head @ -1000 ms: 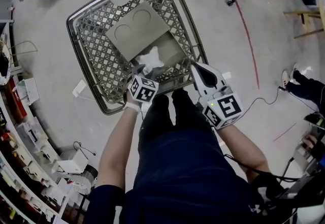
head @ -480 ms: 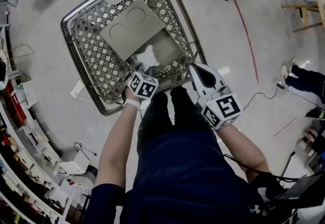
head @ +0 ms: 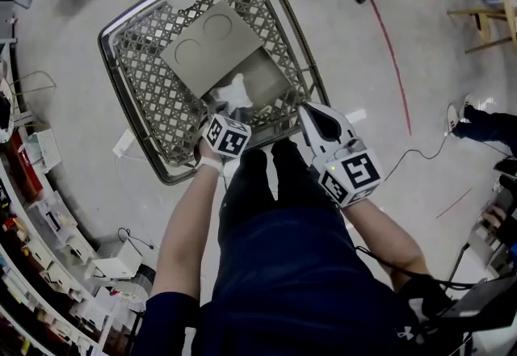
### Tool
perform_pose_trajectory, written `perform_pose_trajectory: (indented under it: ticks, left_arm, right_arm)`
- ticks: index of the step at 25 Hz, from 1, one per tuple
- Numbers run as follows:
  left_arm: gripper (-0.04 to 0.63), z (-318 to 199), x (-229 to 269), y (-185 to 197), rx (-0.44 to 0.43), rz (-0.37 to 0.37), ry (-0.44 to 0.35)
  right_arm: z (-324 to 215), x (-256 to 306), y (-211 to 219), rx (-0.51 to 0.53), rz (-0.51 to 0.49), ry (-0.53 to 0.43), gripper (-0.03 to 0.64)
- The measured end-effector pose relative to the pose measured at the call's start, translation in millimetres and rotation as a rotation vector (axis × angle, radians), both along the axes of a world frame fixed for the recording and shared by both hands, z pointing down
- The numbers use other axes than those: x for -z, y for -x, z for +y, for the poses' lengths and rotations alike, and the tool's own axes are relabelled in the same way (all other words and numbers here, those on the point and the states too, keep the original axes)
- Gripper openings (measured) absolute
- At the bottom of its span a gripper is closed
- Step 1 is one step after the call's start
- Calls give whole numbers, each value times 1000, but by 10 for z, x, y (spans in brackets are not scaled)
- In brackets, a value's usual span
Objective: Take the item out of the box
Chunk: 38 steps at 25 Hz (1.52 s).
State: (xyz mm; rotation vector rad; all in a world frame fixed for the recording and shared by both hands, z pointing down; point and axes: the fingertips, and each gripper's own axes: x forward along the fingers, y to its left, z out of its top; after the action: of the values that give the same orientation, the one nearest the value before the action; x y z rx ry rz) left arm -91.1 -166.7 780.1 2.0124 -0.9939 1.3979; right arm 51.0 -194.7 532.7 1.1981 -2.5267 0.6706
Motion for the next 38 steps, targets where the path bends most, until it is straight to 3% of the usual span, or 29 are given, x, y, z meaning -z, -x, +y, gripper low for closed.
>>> perform_pose_trajectory:
  ticks: [1,20,38]
  left_arm:
    - [99,8,1,-8,0,6,1]
    - [66,110,402,-83,21,95,-94]
    - [60,56,1518,-101,134,281,-255]
  right_arm:
    - [-4,1,4,3,1,-2,2]
    - [22,146,151,69,-10,-30,2]
    - [-142,508,246,107,-27,-91,3]
